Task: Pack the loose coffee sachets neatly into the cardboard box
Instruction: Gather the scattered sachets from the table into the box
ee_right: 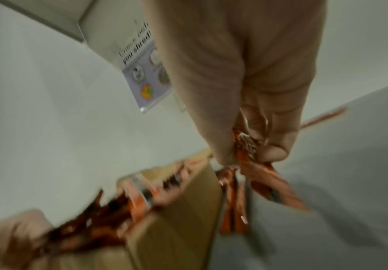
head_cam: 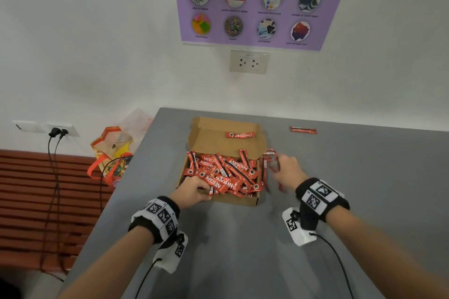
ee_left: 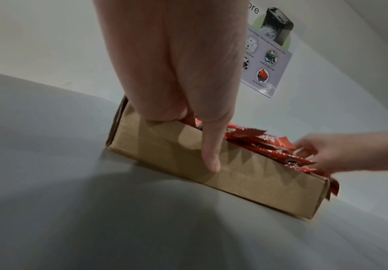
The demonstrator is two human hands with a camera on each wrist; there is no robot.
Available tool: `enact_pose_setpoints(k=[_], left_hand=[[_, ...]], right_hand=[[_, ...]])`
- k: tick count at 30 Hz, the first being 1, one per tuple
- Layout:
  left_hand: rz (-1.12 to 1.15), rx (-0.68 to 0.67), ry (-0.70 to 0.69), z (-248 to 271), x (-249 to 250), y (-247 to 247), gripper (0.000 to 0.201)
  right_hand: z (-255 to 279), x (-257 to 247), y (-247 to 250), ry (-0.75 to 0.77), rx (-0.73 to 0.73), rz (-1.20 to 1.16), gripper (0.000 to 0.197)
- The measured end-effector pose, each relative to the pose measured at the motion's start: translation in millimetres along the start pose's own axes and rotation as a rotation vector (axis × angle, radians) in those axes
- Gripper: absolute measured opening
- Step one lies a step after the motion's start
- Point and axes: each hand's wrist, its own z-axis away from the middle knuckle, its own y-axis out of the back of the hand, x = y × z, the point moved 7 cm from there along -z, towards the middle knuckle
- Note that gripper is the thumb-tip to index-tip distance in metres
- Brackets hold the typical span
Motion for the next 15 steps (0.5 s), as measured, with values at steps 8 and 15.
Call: enact_pose_setpoints(k=[8,15], left_hand=[[-0.002,0.017,-0.008,-1.1,-1.0,-0.5,0.008],[0.008,0.043,-0.019,-2.3,-4.7,-2.0,0.004]], right_hand=[[14.2,-89.7,5.8,0.396,-0.019,-0.059,0.040],[-4.0,-88.6,-11.5,0.446,-0.092,0.040,0.050]])
